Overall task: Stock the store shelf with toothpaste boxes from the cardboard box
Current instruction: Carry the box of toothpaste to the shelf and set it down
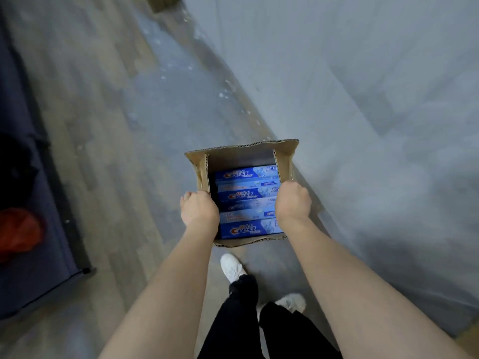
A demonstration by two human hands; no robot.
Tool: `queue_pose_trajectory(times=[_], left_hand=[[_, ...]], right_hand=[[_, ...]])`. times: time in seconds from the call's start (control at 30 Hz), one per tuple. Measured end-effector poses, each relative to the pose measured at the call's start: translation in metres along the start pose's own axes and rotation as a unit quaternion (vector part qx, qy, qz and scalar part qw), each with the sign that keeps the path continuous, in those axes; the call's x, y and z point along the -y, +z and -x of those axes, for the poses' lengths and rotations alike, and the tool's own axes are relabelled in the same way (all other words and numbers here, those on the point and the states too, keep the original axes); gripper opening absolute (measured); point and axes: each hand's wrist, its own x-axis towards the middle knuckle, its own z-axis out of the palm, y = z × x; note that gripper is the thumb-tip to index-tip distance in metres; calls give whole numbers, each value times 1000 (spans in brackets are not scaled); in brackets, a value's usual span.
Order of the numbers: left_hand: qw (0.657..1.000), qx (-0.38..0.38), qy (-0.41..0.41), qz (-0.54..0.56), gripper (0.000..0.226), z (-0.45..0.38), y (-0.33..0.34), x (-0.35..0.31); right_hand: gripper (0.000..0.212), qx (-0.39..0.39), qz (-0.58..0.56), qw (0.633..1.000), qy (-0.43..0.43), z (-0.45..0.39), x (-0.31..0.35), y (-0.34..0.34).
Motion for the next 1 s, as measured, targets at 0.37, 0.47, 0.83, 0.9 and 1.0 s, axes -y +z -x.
queue_pose_trajectory(times=[0.37,0.47,0.83,0.9,1.0], left_hand=[[992,-58,-87,75,37,-52,-133,97],[988,-65,-111,81,36,-75,-162,119],[964,-66,-206,154,28,-220,-212,144],[960,-50,-225,160,29,-249,-221,143],[948,-54,-258,176,29,-288,-243,143]], right_hand=[[31,-18,53,991,-122,0,166,-87],[30,-29,58,986,-153,-12,207,-106],[28,-16,78,971,-226,-136,336,-128],[28,3,97,965,-245,-167,361,-136],[28,12,123,953,-278,-208,401,-153]])
